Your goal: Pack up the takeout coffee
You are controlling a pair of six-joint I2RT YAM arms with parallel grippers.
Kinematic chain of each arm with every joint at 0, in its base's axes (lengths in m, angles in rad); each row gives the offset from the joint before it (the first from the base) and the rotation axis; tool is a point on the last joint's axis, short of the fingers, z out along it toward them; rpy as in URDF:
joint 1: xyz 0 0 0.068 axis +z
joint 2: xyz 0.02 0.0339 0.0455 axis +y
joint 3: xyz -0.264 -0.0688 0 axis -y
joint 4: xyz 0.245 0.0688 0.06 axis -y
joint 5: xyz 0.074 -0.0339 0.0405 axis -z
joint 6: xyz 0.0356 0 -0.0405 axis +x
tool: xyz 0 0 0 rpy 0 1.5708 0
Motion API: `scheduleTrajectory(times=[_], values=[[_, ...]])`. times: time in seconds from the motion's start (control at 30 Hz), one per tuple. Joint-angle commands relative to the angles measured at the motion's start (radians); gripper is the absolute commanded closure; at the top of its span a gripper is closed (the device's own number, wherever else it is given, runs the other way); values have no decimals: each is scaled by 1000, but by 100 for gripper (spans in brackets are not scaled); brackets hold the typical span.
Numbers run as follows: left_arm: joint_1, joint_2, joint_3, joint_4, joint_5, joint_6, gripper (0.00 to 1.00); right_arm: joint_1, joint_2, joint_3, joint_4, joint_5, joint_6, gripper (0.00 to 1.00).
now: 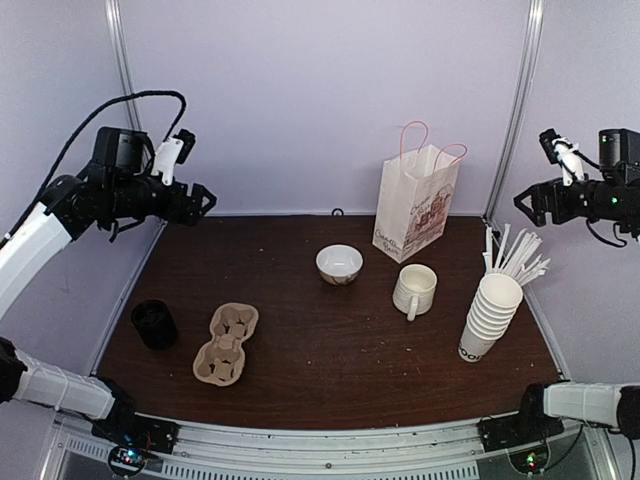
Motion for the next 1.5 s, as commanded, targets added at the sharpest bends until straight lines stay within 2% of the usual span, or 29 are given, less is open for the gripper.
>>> scheduleTrajectory(times=[0.0, 0.2, 0.37, 0.43, 0.5, 0.67, 0.83, 1.0, 1.17, 1.47], values=[[-149, 91, 95, -44, 74, -15, 11, 3, -75, 22, -232, -178, -240, 2], [-369, 213, 131, 33, 125, -9, 12, 7, -77, 108, -618, -321, -591, 1], [-465, 311, 134, 103, 151, -40, 12, 22, -163, 52, -731, -254, -817, 1], [-480, 347, 131, 132, 177, -63, 12, 31, -171, 36, -752, -219, -854, 1], [-490, 381, 126, 174, 209, -85, 12, 40, -163, 14, -767, -213, -875, 5], [-510, 463, 157, 224, 252, -111, 12, 53, -29, 2, -780, -247, -814, 27], [-518, 521, 184, 240, 274, -117, 12, 155, 104, 20, -747, -187, -693, 28], [-518, 549, 183, 244, 284, -134, 12, 326, 125, -52, -621, 28, -527, 35], [-520, 562, 186, 256, 296, -145, 12, 331, 136, -108, -552, 121, -500, 44], [-519, 582, 193, 260, 291, -155, 12, 348, 138, -131, -560, 101, -519, 62]])
